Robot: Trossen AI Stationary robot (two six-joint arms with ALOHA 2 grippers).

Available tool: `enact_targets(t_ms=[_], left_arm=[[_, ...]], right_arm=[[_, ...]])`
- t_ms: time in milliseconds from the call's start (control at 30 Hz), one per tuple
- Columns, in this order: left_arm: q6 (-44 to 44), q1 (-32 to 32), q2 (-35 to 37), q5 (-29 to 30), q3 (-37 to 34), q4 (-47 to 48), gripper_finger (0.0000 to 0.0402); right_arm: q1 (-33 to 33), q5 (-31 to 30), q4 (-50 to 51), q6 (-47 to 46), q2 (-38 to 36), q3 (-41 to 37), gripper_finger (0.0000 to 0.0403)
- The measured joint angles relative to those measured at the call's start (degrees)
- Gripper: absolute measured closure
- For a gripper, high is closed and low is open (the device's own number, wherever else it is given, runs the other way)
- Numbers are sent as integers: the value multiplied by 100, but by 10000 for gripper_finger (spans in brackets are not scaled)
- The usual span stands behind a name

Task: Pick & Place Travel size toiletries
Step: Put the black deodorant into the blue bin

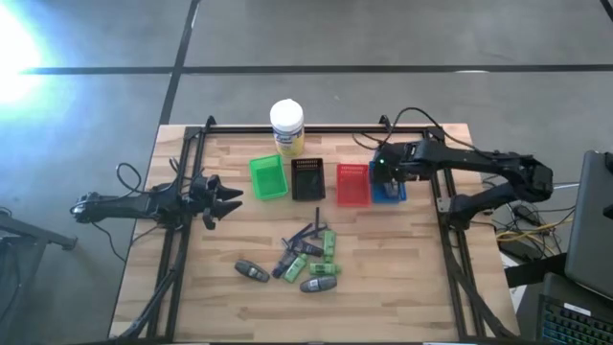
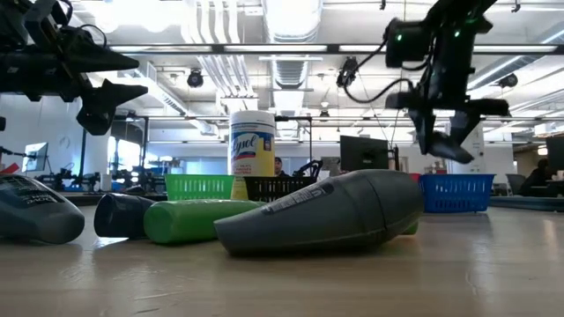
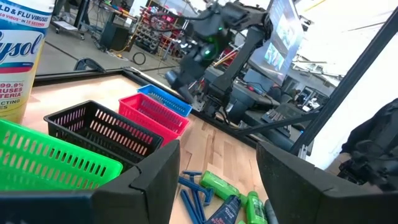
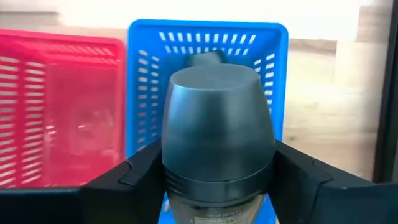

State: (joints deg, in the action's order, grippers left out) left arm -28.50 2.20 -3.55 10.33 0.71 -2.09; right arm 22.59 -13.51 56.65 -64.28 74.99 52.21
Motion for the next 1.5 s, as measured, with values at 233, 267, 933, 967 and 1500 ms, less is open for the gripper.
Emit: enact_targets(t_ms=[233,267,933,967,1500], left_arm=[[-1,1,0,0,0,-1,184],[0,0,0,1,0,0,184],[-1,-7,0,197,0,-38,184],[-1,-9,0,284,0,-52,184],[-2285,-7,-13,319,-9,-157,184]], right_arm=[[137,49,-32,358,585,-2,123],[135,75,-31,379,626,-2,118],[-1400,700,-91,1077,248,572,65],[-1603,819,-203,1080,276,566,67],[-4387,1448,-1365,1479,1812,1696,110]])
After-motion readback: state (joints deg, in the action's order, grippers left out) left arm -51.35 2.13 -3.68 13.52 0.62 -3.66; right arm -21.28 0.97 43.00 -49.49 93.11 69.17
